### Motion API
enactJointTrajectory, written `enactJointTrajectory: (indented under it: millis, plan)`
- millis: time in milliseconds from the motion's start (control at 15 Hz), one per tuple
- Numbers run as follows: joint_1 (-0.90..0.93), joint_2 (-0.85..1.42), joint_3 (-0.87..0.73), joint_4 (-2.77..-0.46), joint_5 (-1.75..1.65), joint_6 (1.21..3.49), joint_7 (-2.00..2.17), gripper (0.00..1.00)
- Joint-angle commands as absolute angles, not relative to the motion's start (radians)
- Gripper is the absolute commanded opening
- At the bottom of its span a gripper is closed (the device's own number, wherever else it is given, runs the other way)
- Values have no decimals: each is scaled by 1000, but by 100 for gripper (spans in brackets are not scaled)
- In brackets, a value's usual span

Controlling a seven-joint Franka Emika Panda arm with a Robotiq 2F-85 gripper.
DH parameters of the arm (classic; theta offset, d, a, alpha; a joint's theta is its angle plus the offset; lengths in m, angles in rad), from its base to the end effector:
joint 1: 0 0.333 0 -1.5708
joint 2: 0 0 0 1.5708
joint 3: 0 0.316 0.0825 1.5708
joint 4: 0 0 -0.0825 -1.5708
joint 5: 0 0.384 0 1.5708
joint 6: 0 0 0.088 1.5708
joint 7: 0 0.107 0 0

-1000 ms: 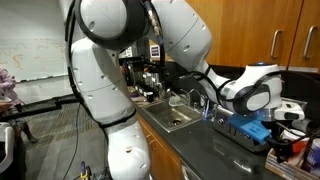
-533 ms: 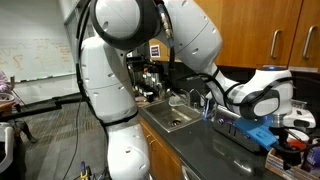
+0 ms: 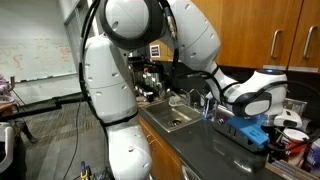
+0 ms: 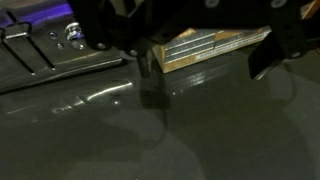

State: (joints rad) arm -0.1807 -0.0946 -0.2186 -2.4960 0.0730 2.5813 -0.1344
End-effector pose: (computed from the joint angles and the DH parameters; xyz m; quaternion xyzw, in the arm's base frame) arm 0.4399 -0.1866 0.3368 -0.9825 0.1607 -0.0937 0.0079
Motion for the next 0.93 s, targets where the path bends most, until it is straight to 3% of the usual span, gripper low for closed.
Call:
enactJointTrajectory:
  millis: [0,867]
  plan:
    - [-177,-73,-221,-2477,113,2592,-180,100]
    - [-122,-108,-193,-2508,217,2788,-286,100]
